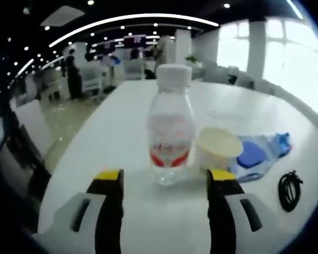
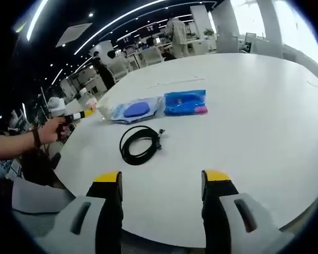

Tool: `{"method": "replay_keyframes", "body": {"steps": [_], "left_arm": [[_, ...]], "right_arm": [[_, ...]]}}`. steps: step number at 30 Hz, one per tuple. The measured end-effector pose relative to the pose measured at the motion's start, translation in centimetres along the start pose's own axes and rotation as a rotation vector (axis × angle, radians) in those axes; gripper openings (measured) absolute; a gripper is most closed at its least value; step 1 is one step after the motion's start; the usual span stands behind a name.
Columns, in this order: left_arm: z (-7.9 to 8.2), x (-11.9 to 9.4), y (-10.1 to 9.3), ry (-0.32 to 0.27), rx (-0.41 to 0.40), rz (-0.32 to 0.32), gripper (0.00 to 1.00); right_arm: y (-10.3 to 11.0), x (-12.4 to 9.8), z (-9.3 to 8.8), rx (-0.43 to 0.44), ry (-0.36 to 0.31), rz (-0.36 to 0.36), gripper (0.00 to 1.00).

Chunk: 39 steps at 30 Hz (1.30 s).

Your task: Arrange the tabletop items into an orderly group along one side of the table until the central work area is clear of visible clutter.

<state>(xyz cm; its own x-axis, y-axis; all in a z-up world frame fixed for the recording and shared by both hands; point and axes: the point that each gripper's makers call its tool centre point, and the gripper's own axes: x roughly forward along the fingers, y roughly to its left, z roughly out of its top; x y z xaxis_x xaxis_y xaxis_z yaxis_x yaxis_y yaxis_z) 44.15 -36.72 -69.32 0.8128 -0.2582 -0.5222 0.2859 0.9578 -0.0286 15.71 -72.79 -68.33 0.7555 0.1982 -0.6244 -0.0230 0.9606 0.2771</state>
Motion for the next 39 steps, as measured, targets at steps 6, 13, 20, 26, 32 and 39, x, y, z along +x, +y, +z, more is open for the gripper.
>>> {"method": "replay_keyframes", "body": {"steps": [6, 13, 20, 26, 32, 39], "left_arm": [[-0.7, -2.0, -0.7, 0.005, 0.0, -0.012, 0.61], [-2.4, -4.4, -1.2, -0.003, -0.062, -0.018, 0.61], [-3.0, -6.6, -1.2, -0.012, -0.11, -0.012, 0.65], [-4.1, -7.9, -2.8, 0.018, -0.08, -0.052, 0.75], [-5.6, -8.9, -4.5, 0.066, -0.017, -0.102, 0.86], [-6.5, -9.8, -5.3, 0.086, -0.022, -0.138, 0.91]], "right_arm": [[0.4, 0.3, 0.4, -0.005, -0.008, 0.012, 0.6], [0.8, 0.8, 0.8, -0.002, -0.021, 0.029, 0.6], [1.7, 1.4, 0.6, 0.0, -0.018, 0.048, 0.59], [2.6, 2.0, 0.5, 0.002, -0.014, 0.067, 0.59], [3.0, 2.3, 0.7, 0.002, -0.011, 0.078, 0.59], [2.9, 2.6, 0.5, 0.01, -0.004, 0.083, 0.59]]}}
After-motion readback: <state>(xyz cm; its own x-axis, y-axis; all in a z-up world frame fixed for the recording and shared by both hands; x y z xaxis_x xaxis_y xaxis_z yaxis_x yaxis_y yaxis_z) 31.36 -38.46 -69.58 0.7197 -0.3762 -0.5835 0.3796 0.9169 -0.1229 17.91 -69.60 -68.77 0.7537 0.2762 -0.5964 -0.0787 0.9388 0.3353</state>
